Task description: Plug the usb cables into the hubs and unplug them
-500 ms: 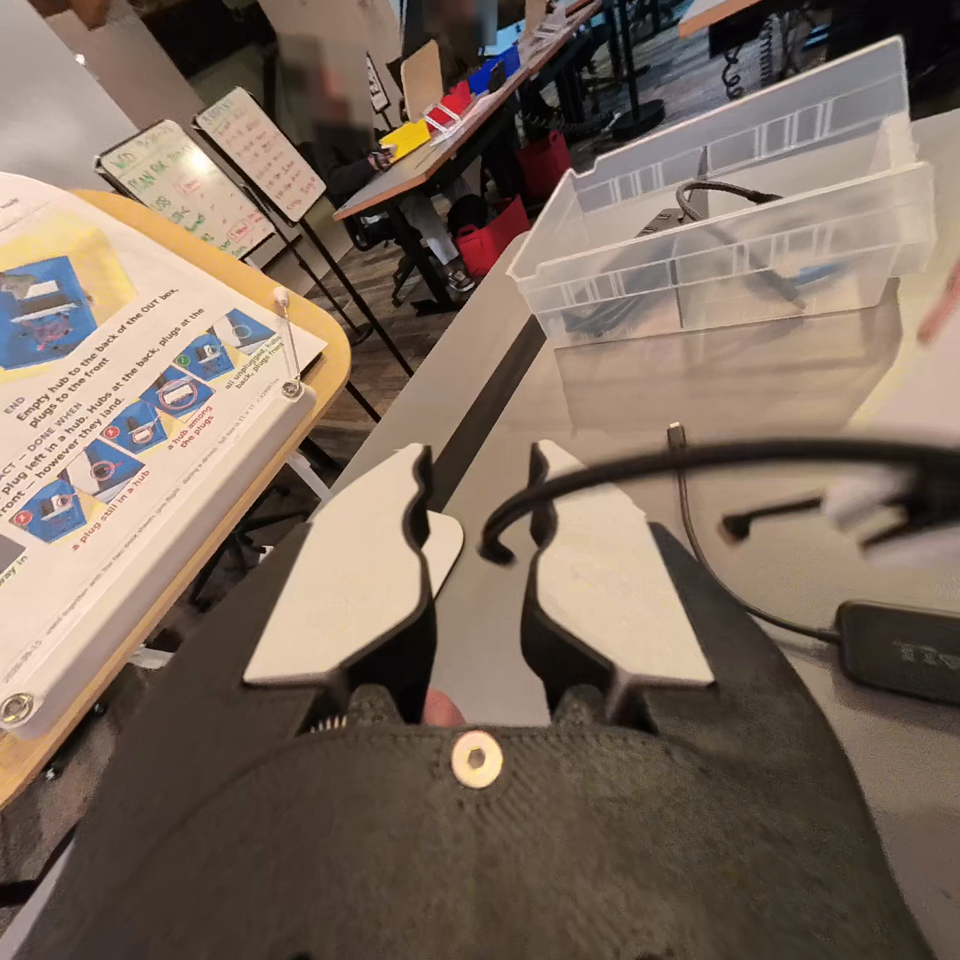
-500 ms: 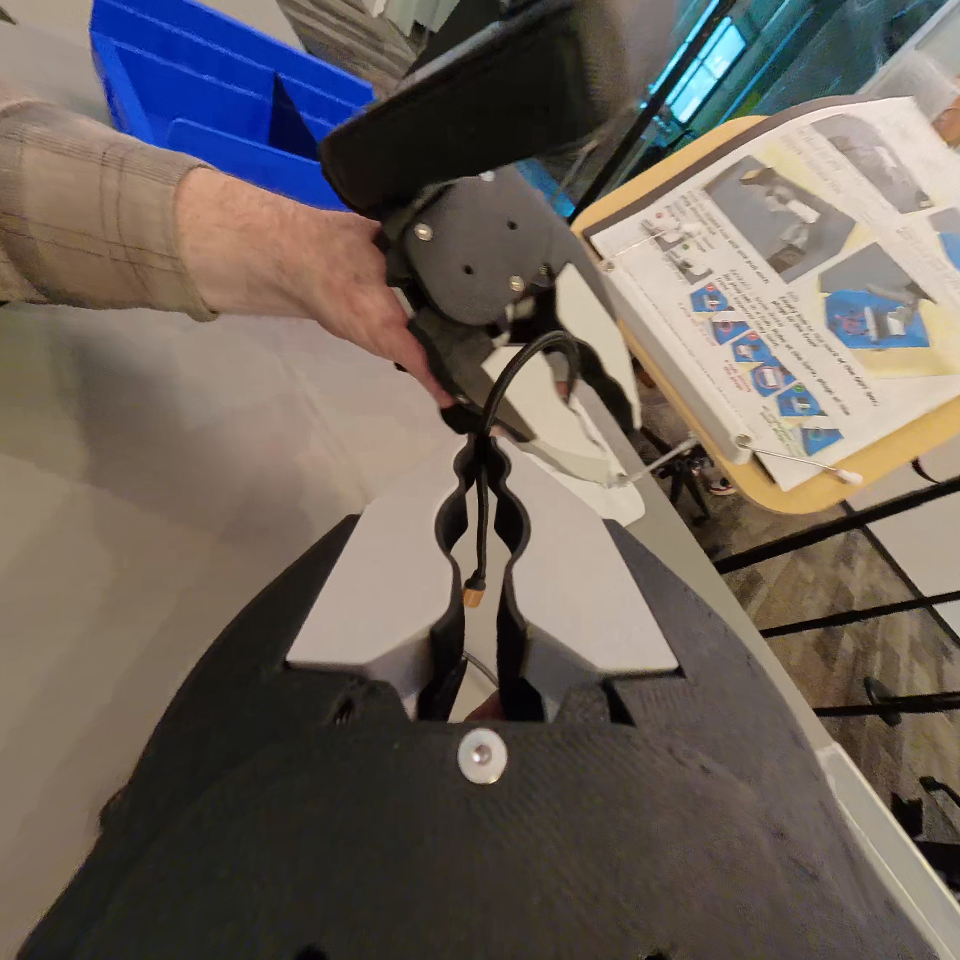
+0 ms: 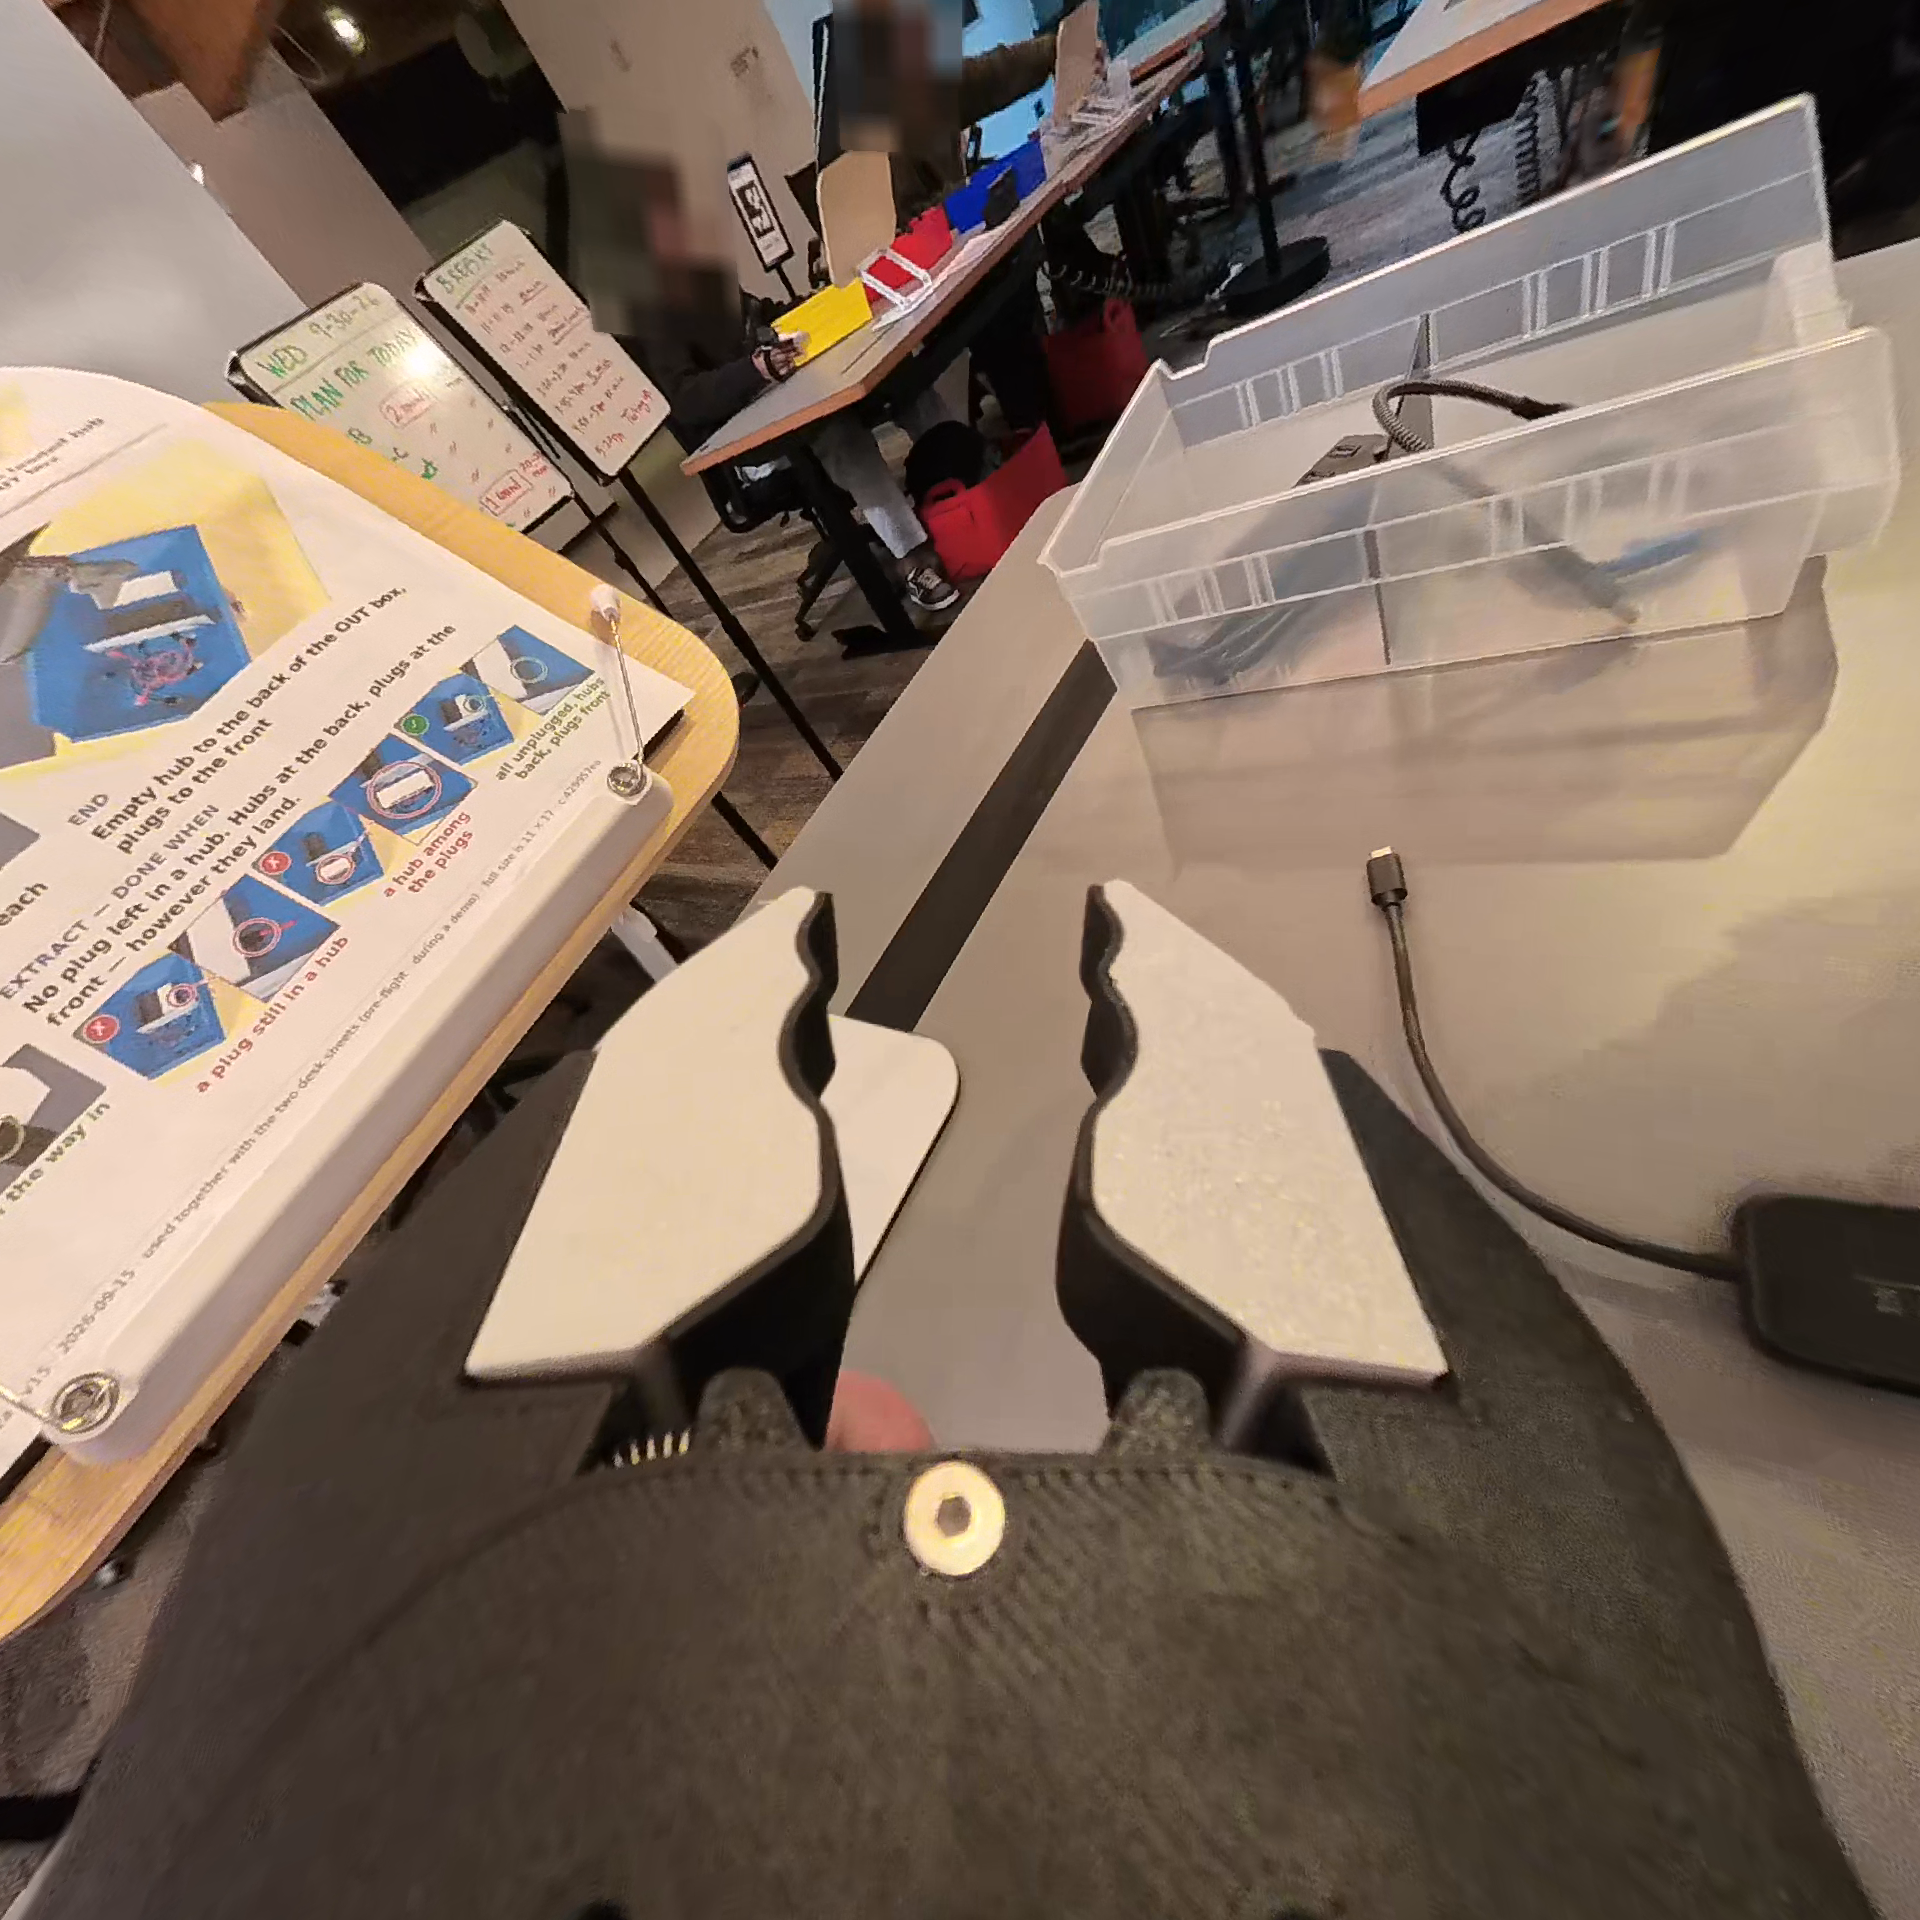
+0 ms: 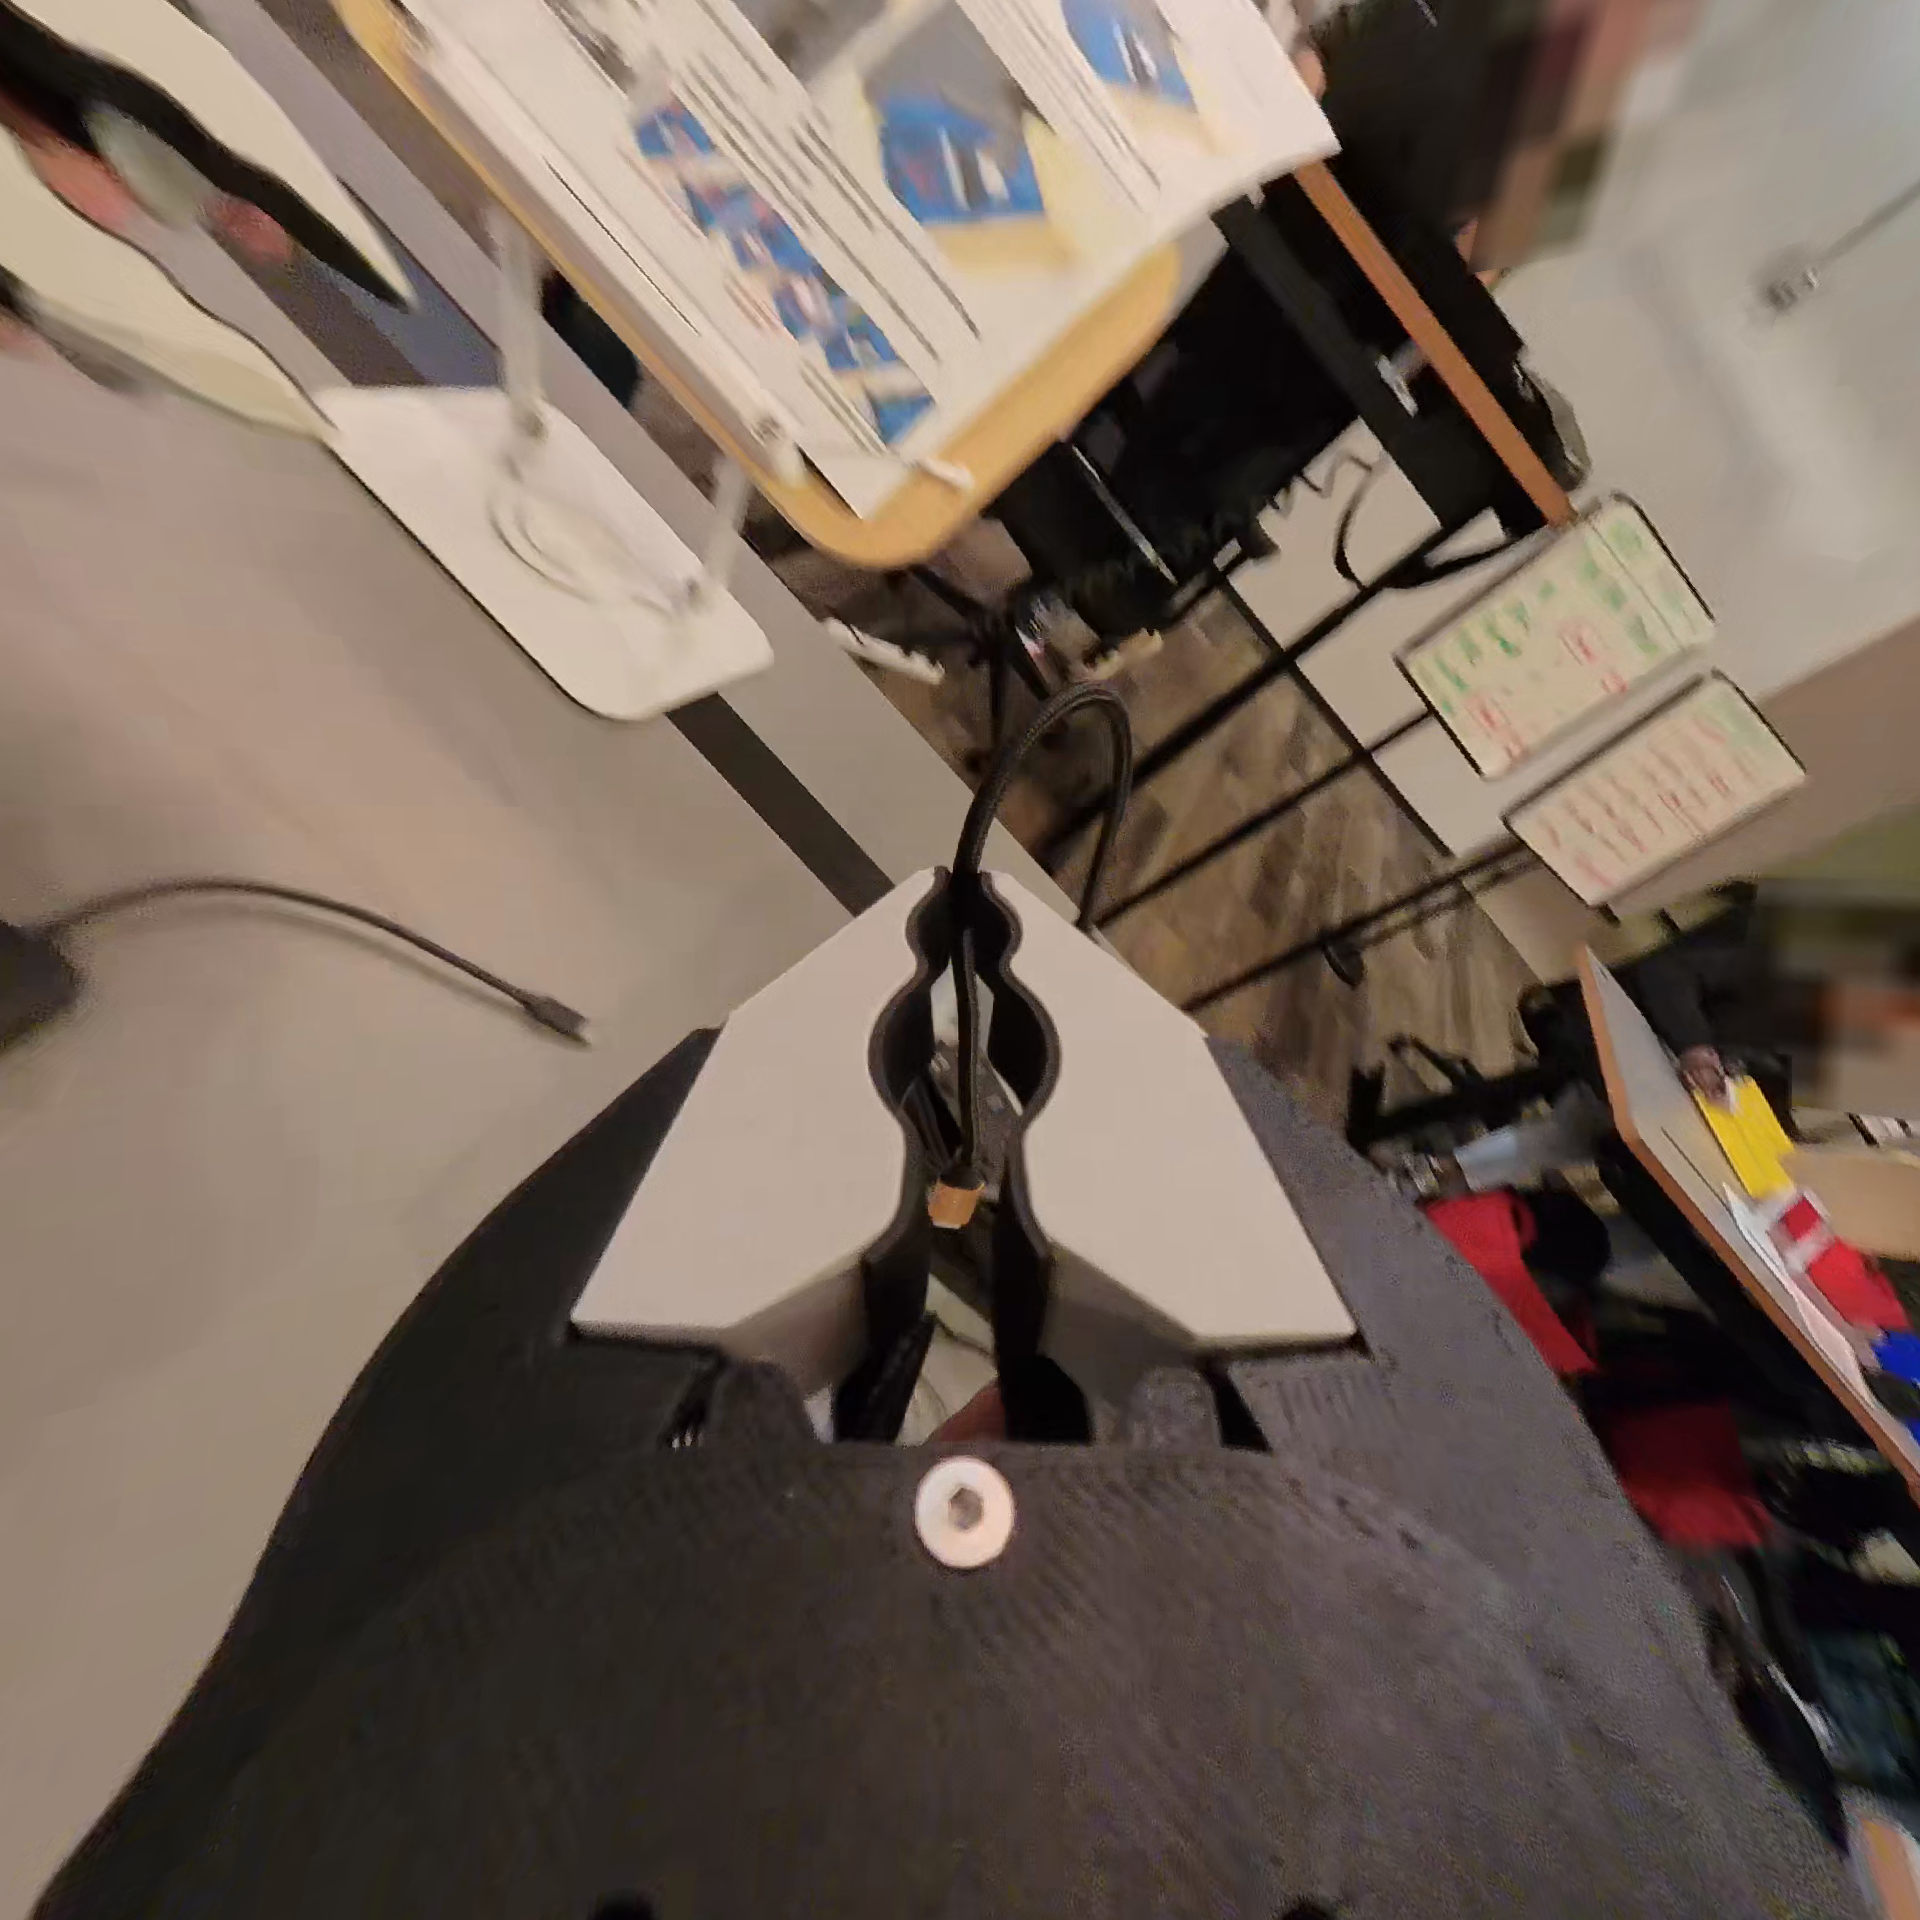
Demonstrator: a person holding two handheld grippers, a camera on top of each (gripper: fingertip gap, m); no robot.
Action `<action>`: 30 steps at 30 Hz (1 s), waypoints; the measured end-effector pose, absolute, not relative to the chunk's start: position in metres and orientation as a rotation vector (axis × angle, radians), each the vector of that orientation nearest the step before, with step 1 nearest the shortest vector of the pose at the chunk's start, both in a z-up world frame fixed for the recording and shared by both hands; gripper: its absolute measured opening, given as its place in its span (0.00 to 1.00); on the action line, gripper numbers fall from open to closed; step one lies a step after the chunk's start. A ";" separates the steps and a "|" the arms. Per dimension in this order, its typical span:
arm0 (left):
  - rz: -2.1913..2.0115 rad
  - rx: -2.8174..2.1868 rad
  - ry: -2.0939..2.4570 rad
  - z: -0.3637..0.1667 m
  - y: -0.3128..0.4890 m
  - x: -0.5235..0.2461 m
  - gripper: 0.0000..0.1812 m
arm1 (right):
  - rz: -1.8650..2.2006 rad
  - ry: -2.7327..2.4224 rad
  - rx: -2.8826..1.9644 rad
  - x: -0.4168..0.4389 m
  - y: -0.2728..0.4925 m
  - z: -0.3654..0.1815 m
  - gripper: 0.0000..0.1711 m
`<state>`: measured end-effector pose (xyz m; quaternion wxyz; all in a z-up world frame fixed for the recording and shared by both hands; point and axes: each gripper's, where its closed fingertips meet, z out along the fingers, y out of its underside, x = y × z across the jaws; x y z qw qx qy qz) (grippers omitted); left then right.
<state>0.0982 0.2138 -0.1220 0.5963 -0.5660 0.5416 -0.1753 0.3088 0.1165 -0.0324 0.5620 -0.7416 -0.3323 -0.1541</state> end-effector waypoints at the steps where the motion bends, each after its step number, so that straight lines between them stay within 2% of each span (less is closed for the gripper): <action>1: -0.398 -1.317 1.262 -0.124 0.215 0.098 0.25 | -0.391 -0.765 -1.775 0.327 0.114 -0.034 0.00; 5: -0.392 -1.327 1.265 -0.128 0.217 0.099 0.24 | -0.442 -0.694 -1.927 0.387 0.104 -0.056 0.00; 11: -0.379 -1.330 1.278 -0.133 0.216 0.101 0.24 | -0.541 -0.618 -2.108 0.440 0.112 -0.121 0.00; 17: -0.372 -1.336 1.279 -0.135 0.218 0.100 0.24 | -0.538 -0.643 -2.253 0.451 0.123 -0.183 0.00; 27: -0.370 -1.340 1.293 -0.139 0.218 0.101 0.24 | -0.323 -0.788 -2.415 0.421 0.131 -0.252 0.01; 30: -0.366 -1.341 1.298 -0.140 0.218 0.101 0.24 | -0.295 -0.839 -2.470 0.417 0.125 -0.263 0.12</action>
